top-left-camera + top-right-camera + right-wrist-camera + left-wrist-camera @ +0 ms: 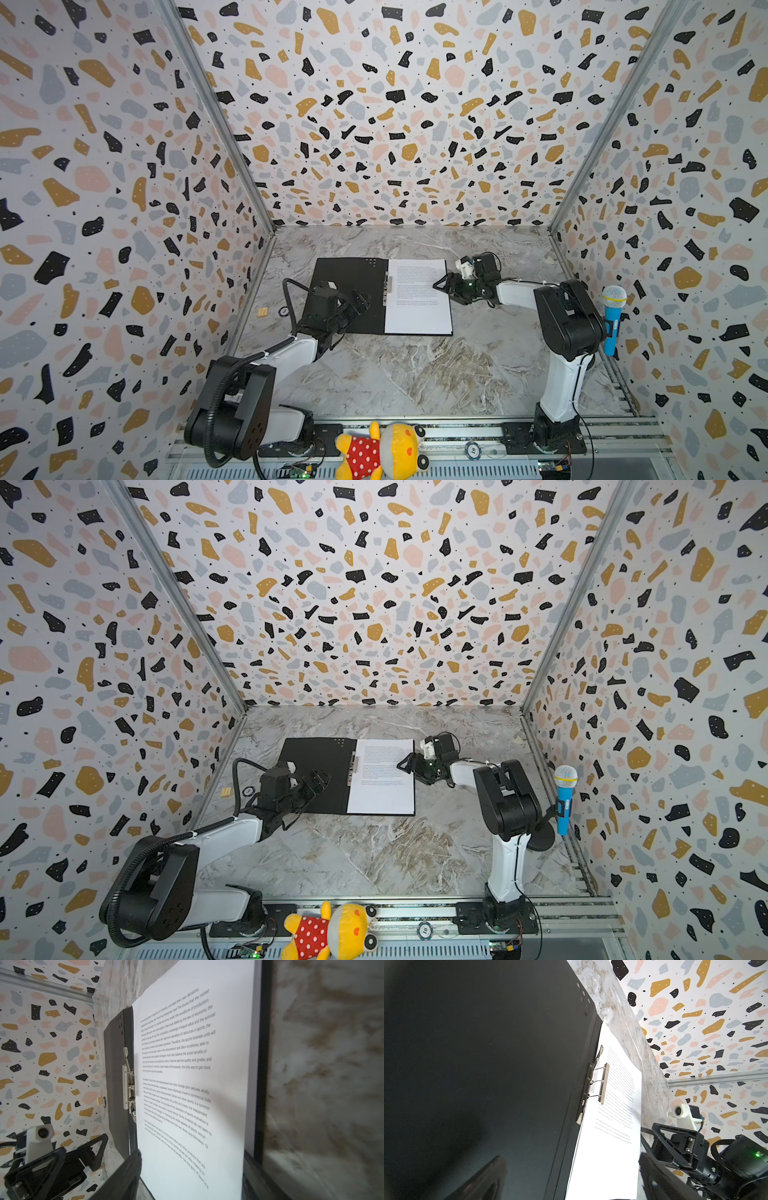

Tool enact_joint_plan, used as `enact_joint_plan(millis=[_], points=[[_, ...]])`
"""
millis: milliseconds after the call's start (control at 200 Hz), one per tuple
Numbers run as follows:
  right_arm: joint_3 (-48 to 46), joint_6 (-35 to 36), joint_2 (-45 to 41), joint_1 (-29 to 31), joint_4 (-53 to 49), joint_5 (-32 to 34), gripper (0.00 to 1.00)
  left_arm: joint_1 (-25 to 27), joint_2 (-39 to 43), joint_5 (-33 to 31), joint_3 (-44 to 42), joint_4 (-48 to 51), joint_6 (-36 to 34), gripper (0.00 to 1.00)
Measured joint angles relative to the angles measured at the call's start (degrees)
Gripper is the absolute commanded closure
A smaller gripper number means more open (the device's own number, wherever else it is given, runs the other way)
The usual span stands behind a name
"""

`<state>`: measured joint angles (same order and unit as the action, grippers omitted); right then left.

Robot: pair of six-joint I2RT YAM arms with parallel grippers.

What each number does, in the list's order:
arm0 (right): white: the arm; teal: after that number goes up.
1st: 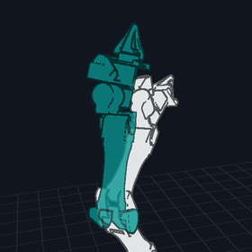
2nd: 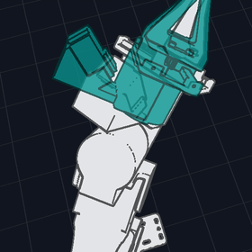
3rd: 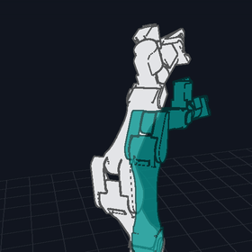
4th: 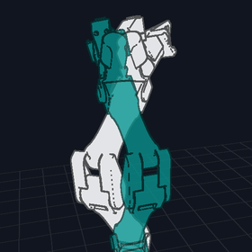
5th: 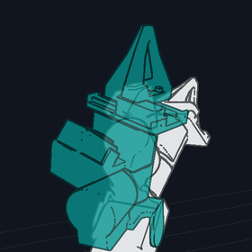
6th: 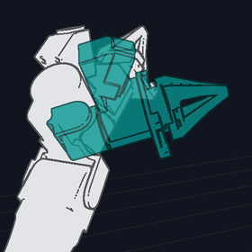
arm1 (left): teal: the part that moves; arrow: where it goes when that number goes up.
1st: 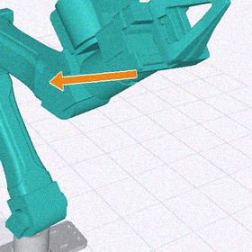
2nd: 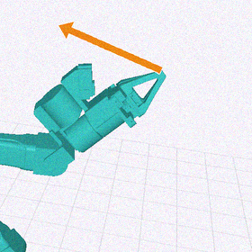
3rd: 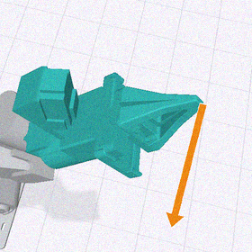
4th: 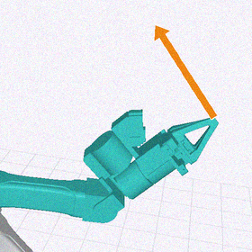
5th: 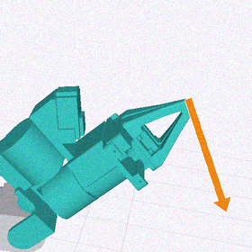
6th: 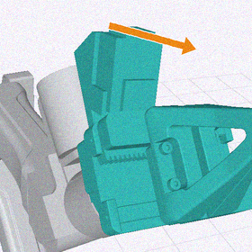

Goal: Put the files into the folder

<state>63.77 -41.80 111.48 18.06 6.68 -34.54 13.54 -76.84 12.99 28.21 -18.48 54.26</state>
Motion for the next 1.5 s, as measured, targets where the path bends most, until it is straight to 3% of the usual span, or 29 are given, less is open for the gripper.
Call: enact_joint_plan(millis=[436, 881, 1502], points=[[-0.6, 2.5, -2.7, -1.7, -3.3, 3.0, 0.18, 0.0, -7.8, 2.9, 5.9, -2.3, -1.1, 0.00], [-9.4, 4.0, -8.7, -6.4, -2.0, 3.0, 0.18, 0.9, -21.0, 8.6, 13.7, -7.3, -1.8, 0.00], [-18.6, 4.6, -13.3, -10.5, 3.3, 1.0, 0.18, 4.1, -25.3, 8.4, 17.0, -7.8, -1.8, 0.00]])
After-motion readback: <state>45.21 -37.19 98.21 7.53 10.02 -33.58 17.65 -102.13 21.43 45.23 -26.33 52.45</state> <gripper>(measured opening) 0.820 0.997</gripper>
